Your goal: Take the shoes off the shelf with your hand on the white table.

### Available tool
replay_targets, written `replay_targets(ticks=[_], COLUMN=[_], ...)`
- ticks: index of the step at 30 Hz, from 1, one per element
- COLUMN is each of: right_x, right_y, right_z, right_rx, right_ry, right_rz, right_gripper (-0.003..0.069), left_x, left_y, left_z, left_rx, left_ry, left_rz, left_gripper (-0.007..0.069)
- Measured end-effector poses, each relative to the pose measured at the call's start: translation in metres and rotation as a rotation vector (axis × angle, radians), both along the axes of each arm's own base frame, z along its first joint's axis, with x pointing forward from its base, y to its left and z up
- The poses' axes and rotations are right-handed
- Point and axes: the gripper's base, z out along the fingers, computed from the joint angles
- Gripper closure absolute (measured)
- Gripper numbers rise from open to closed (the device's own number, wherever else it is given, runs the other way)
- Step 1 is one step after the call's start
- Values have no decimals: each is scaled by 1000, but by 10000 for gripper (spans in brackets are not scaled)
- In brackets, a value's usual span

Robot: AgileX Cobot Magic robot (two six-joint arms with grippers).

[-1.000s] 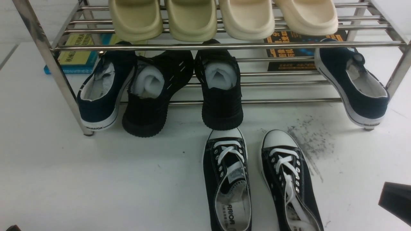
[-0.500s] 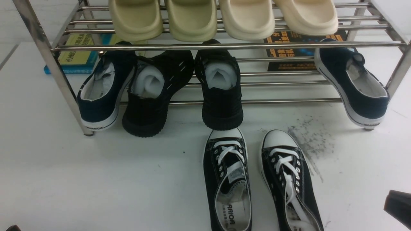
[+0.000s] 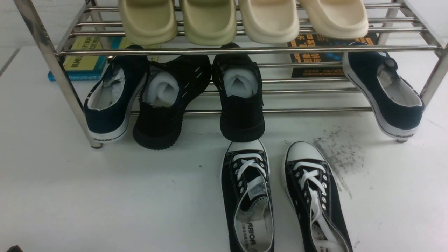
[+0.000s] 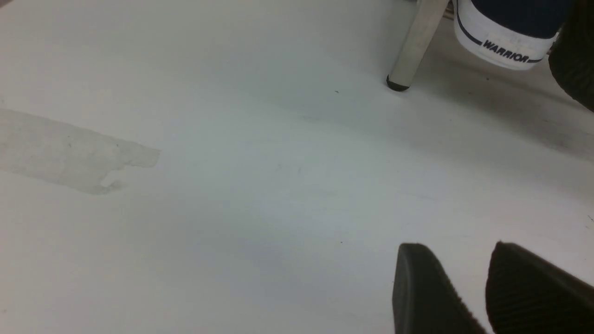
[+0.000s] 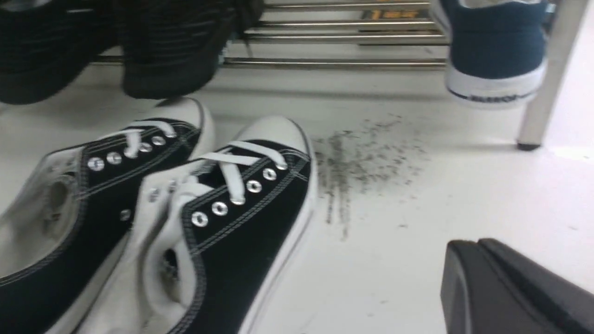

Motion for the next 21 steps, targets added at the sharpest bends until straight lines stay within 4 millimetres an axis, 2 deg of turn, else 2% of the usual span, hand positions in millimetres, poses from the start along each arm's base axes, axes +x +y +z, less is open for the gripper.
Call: replay_targets(ticks=[6,21], right_x=[0,-1], right_y=[-7,-8], right_z=[-20,-23], right_rx=[-6,-7], right_ry=[31,86], right_rz=[-119,-141], right_gripper=[629,610], left_x=[0,0], left_y=[0,1], left_z=[0,0], left_rx=[0,34], left_ry=[0,1], left_rz=[0,3], left_gripper=[382,382])
